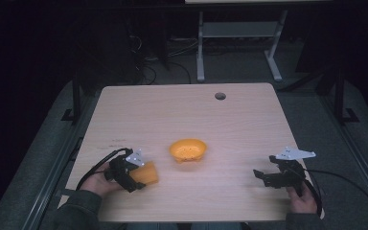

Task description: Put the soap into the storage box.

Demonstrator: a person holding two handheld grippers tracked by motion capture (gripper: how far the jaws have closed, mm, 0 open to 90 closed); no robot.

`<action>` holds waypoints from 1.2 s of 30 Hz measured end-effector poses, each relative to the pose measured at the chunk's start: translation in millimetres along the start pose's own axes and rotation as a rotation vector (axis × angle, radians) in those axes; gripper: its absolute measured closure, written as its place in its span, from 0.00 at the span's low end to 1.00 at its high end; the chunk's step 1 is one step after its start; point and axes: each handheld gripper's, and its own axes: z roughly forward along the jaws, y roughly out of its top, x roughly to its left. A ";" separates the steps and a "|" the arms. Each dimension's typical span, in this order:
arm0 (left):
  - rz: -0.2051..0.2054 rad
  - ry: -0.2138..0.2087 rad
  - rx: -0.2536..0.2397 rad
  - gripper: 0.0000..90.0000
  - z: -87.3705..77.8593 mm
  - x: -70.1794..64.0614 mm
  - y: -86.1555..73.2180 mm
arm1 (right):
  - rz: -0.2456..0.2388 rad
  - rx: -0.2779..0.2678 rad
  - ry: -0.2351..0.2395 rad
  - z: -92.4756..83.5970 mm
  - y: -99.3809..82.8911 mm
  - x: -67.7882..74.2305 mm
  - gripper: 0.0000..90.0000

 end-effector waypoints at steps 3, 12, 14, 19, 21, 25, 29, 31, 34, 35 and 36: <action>0.001 0.000 0.003 0.23 -0.4 -0.3 0.0 | -0.003 0.002 -0.001 0.2 -0.1 0.1 0.16; -0.004 -0.005 0.007 0.23 -1.1 -1.4 -0.8 | -0.003 0.003 -0.002 -0.1 -0.1 0.2 0.16; -0.010 -0.002 0.005 0.23 -1.3 -1.7 -1.2 | -0.002 0.004 -0.003 -0.2 -0.1 0.3 0.16; -0.011 0.003 0.006 0.23 -2.3 -1.2 -2.1 | 0.000 0.004 -0.003 -0.3 -0.3 0.1 0.15; -0.010 0.004 0.007 0.23 -2.7 -1.2 -2.3 | -0.002 0.006 -0.004 0.0 -0.2 0.3 0.15; -0.005 0.006 0.003 0.23 -4.3 -1.1 -2.1 | -0.001 0.008 -0.003 0.2 -0.2 0.4 0.15; -0.014 0.003 -0.002 0.23 -5.0 -1.9 -2.2 | -0.001 0.008 -0.004 0.2 -0.2 0.4 0.16; -0.013 0.006 -0.001 0.23 -6.0 -1.0 -2.0 | -0.003 0.010 -0.003 0.5 -0.1 0.6 0.15; -0.022 0.001 0.006 0.23 -6.0 -0.9 -2.5 | -0.003 0.010 -0.003 0.5 -0.1 0.7 0.15; -0.015 0.019 0.004 0.23 -6.9 -0.5 -2.7 | -0.004 0.009 -0.003 0.4 0.0 0.6 0.15; -0.015 0.019 0.004 0.23 -6.9 -0.5 -2.7 | -0.004 0.009 -0.003 0.4 0.0 0.6 0.15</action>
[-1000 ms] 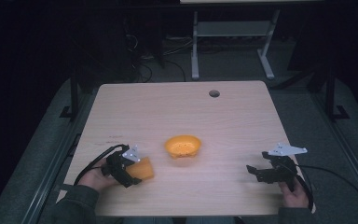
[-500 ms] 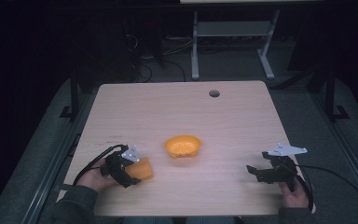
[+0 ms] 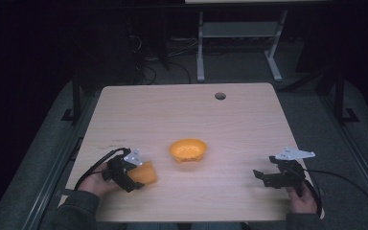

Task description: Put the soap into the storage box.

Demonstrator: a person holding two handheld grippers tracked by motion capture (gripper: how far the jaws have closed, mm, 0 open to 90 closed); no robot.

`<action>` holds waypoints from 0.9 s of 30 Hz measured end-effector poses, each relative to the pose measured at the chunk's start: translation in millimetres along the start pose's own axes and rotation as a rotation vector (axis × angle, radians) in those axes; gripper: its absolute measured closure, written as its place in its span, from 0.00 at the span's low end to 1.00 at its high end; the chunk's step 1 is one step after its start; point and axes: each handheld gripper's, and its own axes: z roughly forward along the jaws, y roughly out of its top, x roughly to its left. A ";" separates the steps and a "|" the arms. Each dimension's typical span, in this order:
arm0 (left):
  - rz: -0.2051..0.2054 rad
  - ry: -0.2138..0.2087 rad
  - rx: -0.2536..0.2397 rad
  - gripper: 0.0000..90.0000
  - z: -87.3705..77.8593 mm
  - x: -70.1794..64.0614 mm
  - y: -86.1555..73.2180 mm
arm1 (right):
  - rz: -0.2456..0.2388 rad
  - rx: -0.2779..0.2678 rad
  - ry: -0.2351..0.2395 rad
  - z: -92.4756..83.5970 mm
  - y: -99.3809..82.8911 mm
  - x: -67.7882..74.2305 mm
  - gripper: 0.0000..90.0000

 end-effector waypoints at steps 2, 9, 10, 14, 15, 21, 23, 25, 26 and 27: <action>-0.005 0.000 -0.016 0.23 -1.3 0.0 0.0 | 0.004 0.002 -0.001 0.0 -0.1 0.0 0.15; 0.025 0.015 -0.032 0.23 -11.7 -1.4 8.1 | 0.002 0.001 -0.001 0.0 0.0 0.0 0.15; 0.029 0.019 -0.040 0.23 -14.0 -1.1 10.0 | 0.002 0.001 -0.001 0.0 0.0 0.0 0.15; 0.036 0.021 -0.058 0.23 -21.6 -1.3 15.9 | 0.003 -0.005 0.000 -0.5 -0.2 -0.5 0.15; 0.047 0.030 -0.056 0.23 -24.4 -1.2 18.2 | 0.005 -0.005 0.000 -0.6 -0.1 -0.5 0.15; 0.064 0.040 -0.075 0.23 -36.6 0.9 28.5 | 0.006 -0.012 -0.004 -1.5 -0.2 -1.1 0.15; 0.075 0.047 -0.073 0.23 -40.9 1.9 33.3 | 0.007 -0.012 -0.005 -1.6 -0.3 -1.5 0.15; 0.084 0.057 -0.068 0.23 -45.2 2.8 38.5 | 0.008 -0.014 -0.005 -2.1 -0.5 -2.1 0.15; 0.086 0.060 -0.070 0.23 -46.4 3.0 40.0 | 0.015 -0.015 -0.006 -2.5 -0.4 -1.8 0.15; 0.088 0.060 -0.069 0.23 -48.5 3.6 42.1 | 0.017 -0.017 -0.005 -2.8 -0.4 -1.8 0.16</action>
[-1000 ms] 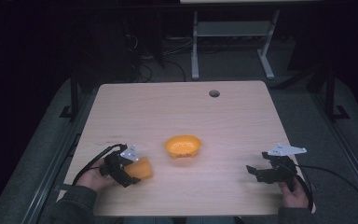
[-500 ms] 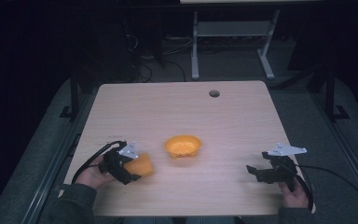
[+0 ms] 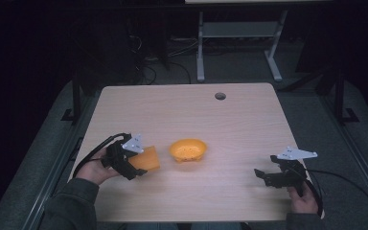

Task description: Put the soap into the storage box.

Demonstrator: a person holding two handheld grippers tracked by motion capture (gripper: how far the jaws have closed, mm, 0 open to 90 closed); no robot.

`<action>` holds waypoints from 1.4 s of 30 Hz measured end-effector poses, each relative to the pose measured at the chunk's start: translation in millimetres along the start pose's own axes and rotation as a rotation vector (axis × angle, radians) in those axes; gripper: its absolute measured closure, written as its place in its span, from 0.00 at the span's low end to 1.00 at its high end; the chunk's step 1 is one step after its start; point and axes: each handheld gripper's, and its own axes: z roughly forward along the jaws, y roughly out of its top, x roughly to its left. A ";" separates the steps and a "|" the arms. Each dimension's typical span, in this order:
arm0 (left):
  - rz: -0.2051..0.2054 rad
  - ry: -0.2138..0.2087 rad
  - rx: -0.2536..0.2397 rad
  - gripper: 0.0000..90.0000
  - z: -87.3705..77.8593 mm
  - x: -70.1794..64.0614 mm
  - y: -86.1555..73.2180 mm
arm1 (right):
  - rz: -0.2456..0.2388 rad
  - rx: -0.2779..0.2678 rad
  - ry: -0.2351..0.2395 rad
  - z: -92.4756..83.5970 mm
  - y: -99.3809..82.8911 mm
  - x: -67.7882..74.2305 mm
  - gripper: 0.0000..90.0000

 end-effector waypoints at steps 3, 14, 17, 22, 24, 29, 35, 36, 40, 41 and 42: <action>0.007 0.003 -0.009 0.23 -5.1 2.2 5.5 | -0.006 -0.003 0.000 0.0 0.0 -0.3 0.15; 0.036 0.003 -0.013 0.23 -16.1 6.4 26.0 | -0.005 -0.010 0.007 0.3 0.3 -0.3 0.15; 0.044 0.006 -0.009 0.23 -17.6 7.6 30.5 | -0.005 -0.009 0.008 0.4 0.3 -0.2 0.15; 0.060 0.008 -0.010 0.23 -21.7 9.2 39.2 | -0.004 -0.011 0.009 0.2 0.4 -0.3 0.15; 0.062 0.007 -0.010 0.23 -22.7 9.6 42.4 | -0.008 -0.012 0.010 0.0 0.4 -0.4 0.16; 0.069 0.006 -0.010 0.23 -23.1 10.7 48.3 | -0.008 -0.013 0.011 -0.4 0.5 -0.2 0.15; 0.084 0.010 -0.003 0.23 -22.5 12.6 55.9 | -0.014 -0.004 0.017 3.1 2.0 1.7 0.15; 0.086 0.011 -0.004 0.23 -22.1 12.7 57.7 | -0.015 -0.007 0.018 2.8 2.2 1.8 0.15; 0.095 0.011 -0.001 0.23 -21.0 13.3 62.7 | -0.010 -0.018 0.014 1.1 1.8 0.6 0.15; 0.096 0.008 0.000 0.23 -20.8 13.6 64.0 | -0.011 -0.020 0.014 0.5 1.6 0.1 0.15; 0.098 0.010 0.000 0.23 -20.4 13.7 65.3 | -0.007 -0.021 0.012 -0.2 1.4 0.0 0.15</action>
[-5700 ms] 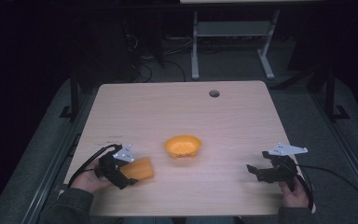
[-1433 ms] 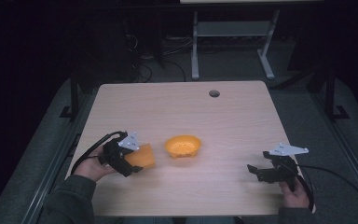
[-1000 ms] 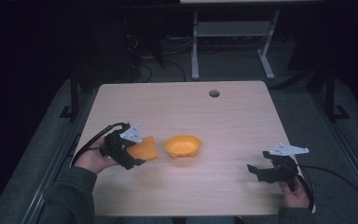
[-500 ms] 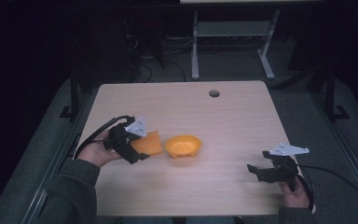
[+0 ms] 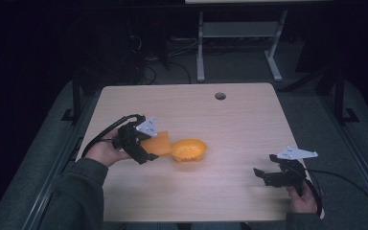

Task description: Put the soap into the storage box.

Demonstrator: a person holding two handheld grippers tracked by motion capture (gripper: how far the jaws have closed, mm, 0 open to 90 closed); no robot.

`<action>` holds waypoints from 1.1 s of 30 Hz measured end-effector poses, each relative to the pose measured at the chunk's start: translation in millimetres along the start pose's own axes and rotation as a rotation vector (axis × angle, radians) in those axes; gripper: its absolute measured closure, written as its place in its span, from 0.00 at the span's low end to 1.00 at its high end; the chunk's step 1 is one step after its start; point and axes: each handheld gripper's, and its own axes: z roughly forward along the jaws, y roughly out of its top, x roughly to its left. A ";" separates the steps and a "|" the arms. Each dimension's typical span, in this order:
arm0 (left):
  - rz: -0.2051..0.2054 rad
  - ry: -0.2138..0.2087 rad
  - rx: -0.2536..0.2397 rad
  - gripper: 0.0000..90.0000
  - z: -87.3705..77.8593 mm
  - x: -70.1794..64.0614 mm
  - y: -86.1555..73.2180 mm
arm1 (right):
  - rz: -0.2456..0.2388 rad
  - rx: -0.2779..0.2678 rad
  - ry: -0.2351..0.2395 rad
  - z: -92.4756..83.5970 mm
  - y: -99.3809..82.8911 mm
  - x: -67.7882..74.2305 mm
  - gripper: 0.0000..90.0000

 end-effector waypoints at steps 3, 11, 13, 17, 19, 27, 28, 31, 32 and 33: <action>0.006 0.002 0.006 0.23 1.1 1.4 3.9 | -0.003 -0.008 -0.001 -0.9 0.0 -0.6 0.15; -0.007 -0.006 0.020 0.23 9.6 4.8 14.1 | -0.001 -0.012 0.002 -1.8 0.6 0.1 0.15; -0.008 -0.020 0.016 0.23 11.5 6.4 14.7 | -0.002 -0.011 0.001 -2.0 0.6 0.3 0.15; -0.002 -0.013 0.015 0.23 14.9 6.8 17.2 | -0.006 -0.012 0.001 -2.3 0.9 0.7 0.15; 0.003 -0.016 0.019 0.23 16.9 7.5 18.2 | -0.008 -0.011 0.001 -2.1 1.0 0.9 0.15; -0.002 -0.022 0.013 0.23 24.2 11.6 22.4 | -0.004 -0.017 0.000 -3.0 1.1 1.0 0.15; 0.001 -0.019 0.013 0.23 24.9 11.8 23.1 | -0.005 -0.018 0.001 -3.1 1.1 0.8 0.15; 0.004 -0.023 0.006 0.23 27.3 12.5 25.6 | -0.004 -0.018 0.001 -3.0 1.2 0.7 0.16; 0.006 -0.023 0.008 0.23 28.0 12.7 26.6 | -0.005 -0.018 0.001 -2.9 1.3 0.9 0.15; 0.006 -0.024 0.006 0.23 29.1 13.0 27.8 | -0.005 -0.018 0.001 -2.9 1.3 0.9 0.15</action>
